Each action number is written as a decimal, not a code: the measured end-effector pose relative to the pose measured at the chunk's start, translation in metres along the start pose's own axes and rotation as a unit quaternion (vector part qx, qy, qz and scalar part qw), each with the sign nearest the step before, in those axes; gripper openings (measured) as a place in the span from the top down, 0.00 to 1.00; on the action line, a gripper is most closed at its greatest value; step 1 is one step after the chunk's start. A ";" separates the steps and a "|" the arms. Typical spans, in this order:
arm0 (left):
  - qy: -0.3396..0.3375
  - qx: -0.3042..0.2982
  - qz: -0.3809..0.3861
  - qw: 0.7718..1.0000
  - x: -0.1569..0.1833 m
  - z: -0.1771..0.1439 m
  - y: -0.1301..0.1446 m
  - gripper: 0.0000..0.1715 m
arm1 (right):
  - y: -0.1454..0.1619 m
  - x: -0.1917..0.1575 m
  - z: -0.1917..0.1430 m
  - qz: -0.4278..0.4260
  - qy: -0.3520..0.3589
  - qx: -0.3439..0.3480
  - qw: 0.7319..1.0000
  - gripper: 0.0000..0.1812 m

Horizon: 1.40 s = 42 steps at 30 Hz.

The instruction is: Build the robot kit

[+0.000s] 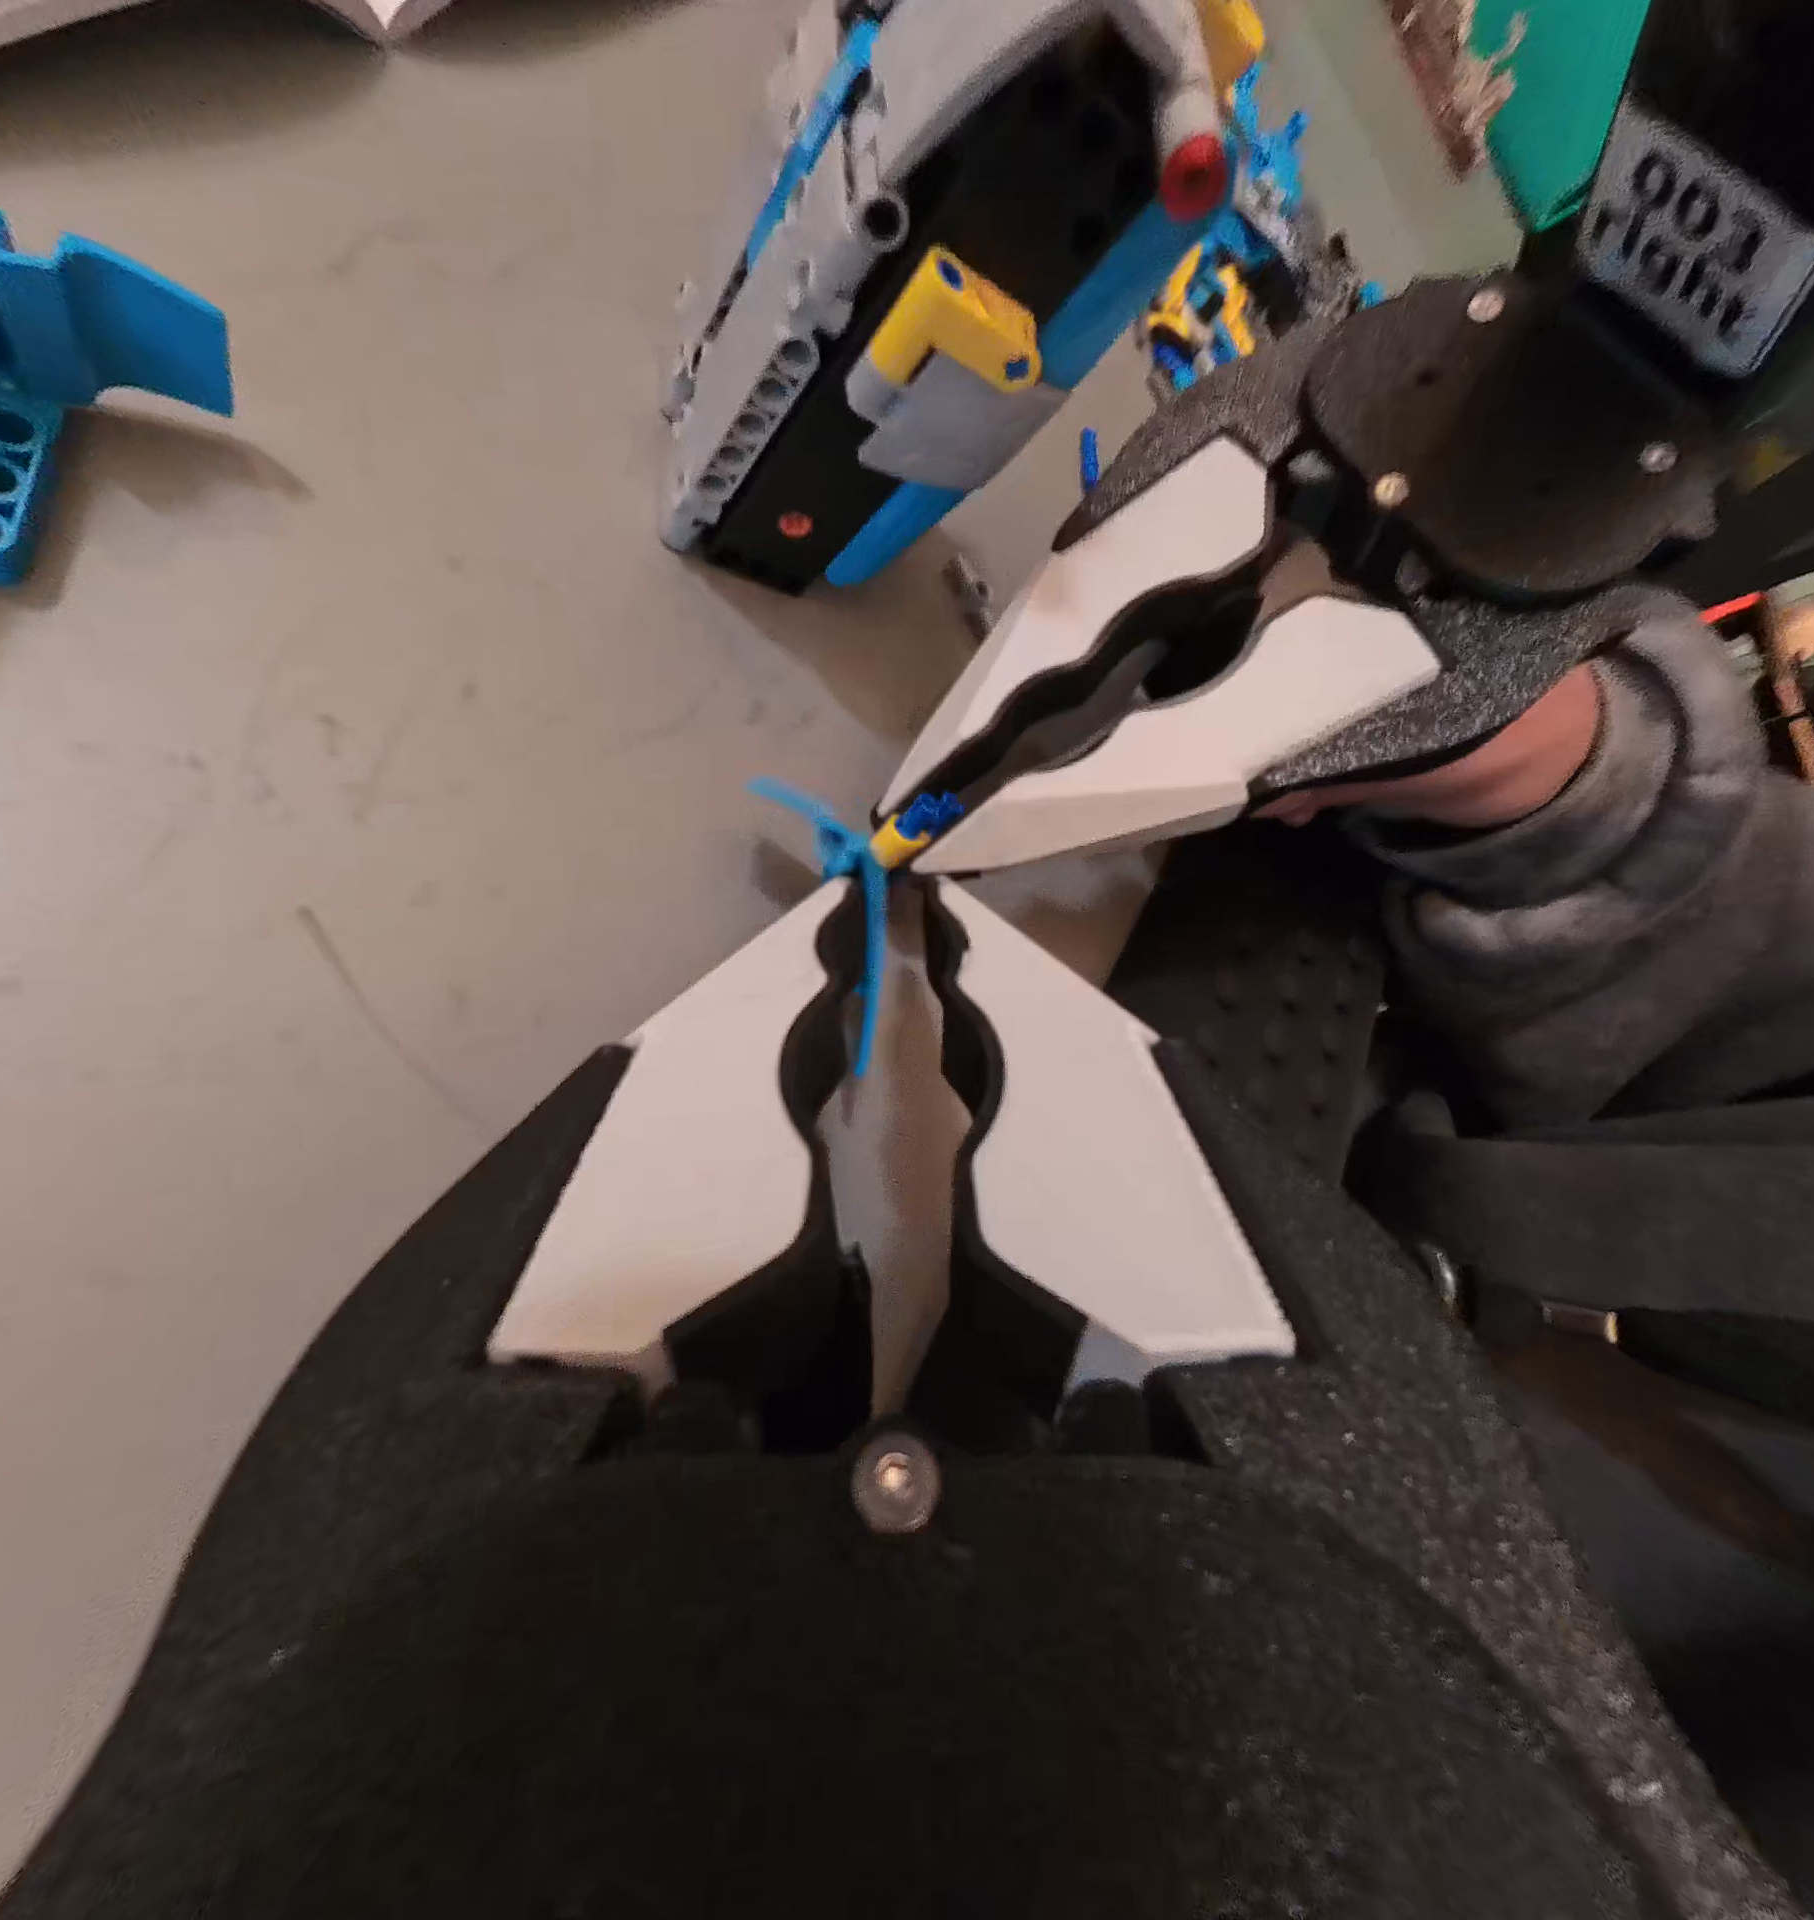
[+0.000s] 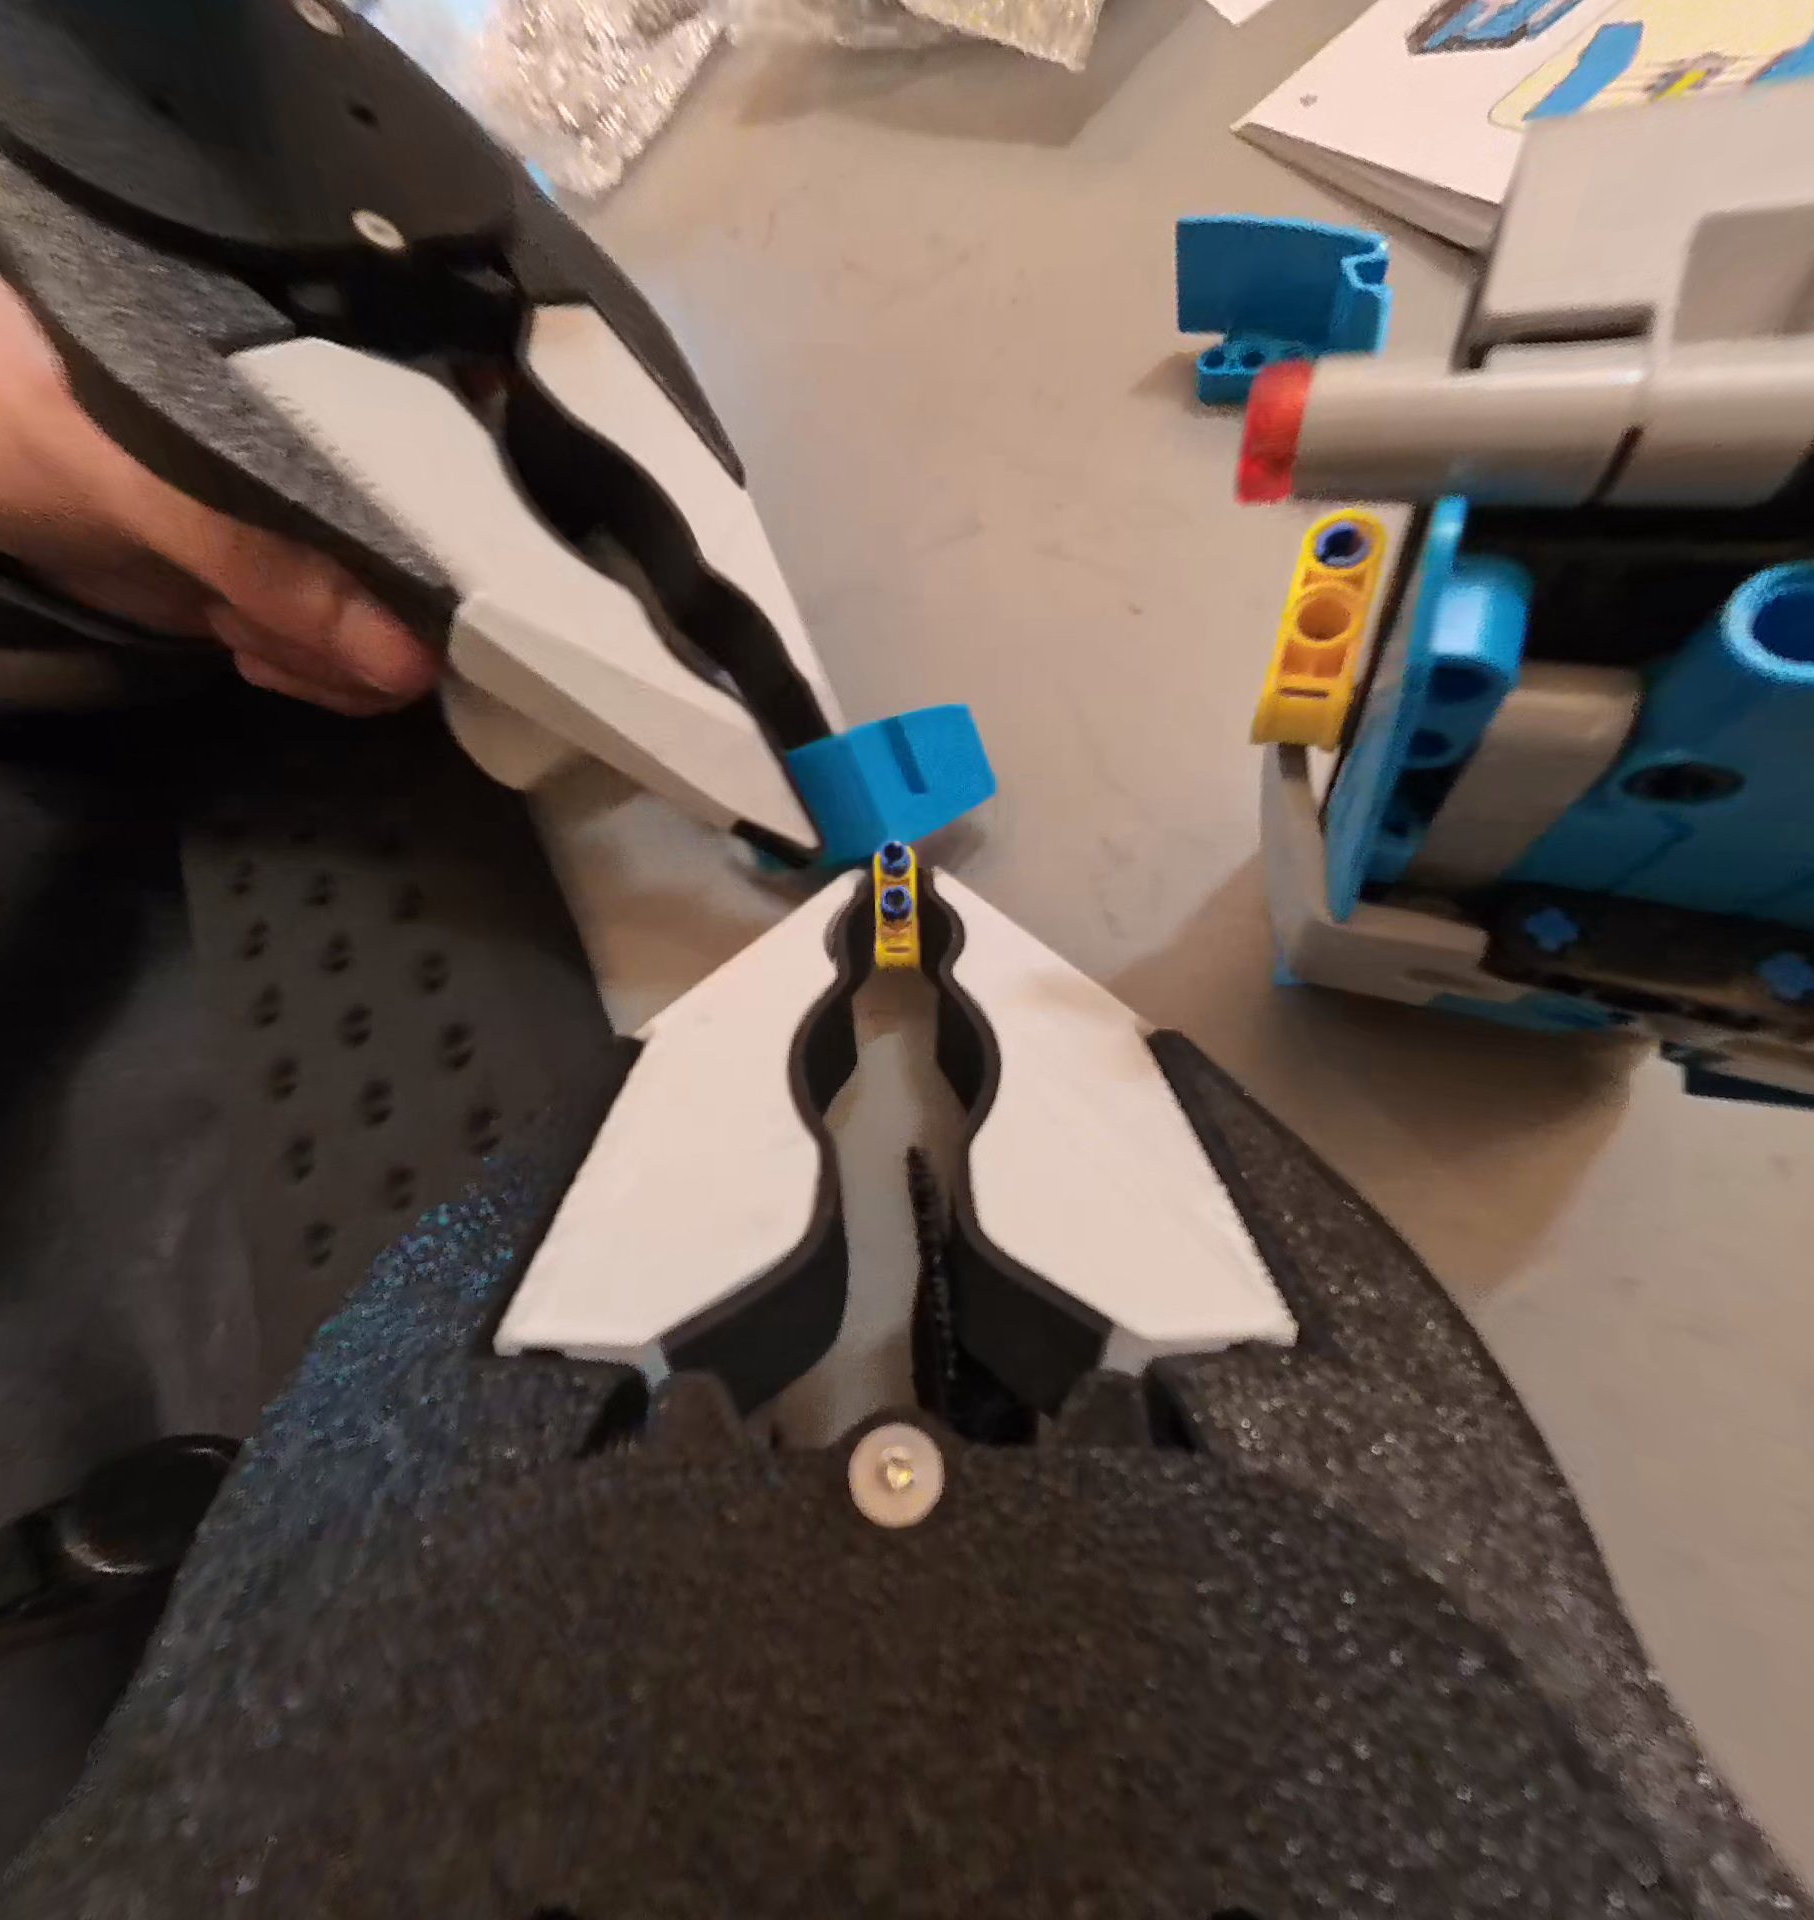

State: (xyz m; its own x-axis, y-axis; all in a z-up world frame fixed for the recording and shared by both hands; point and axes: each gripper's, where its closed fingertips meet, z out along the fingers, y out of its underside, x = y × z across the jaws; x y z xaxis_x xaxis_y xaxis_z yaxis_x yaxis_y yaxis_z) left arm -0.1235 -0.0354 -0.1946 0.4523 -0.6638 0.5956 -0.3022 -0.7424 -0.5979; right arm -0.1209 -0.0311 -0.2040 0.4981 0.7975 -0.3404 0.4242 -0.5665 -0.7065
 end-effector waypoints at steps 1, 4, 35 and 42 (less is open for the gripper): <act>0.004 0.002 -0.005 1.000 0.000 0.001 -0.001 0.96 | -0.002 -0.001 0.000 0.008 -0.006 0.005 1.000 0.96; 0.006 0.000 -0.001 1.000 0.000 0.003 -0.002 0.96 | -0.001 0.000 -0.001 0.011 -0.005 0.007 1.000 0.96; 0.289 0.199 0.036 0.936 0.052 -0.063 -0.080 0.99 | -0.101 -0.022 -0.074 0.055 -0.062 0.322 0.943 0.96; 0.297 0.186 0.054 0.935 0.040 -0.064 -0.080 0.98 | -0.105 -0.018 -0.064 0.084 -0.101 0.316 0.940 0.96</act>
State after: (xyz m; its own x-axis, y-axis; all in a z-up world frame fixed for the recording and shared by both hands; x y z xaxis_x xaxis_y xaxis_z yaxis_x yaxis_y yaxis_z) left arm -0.1354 -0.0084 -0.0886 -0.1428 -0.7489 0.6471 0.0437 -0.6579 -0.7518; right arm -0.1262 0.0013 -0.0840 0.3377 0.7675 -0.5448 -0.2125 -0.5018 -0.8385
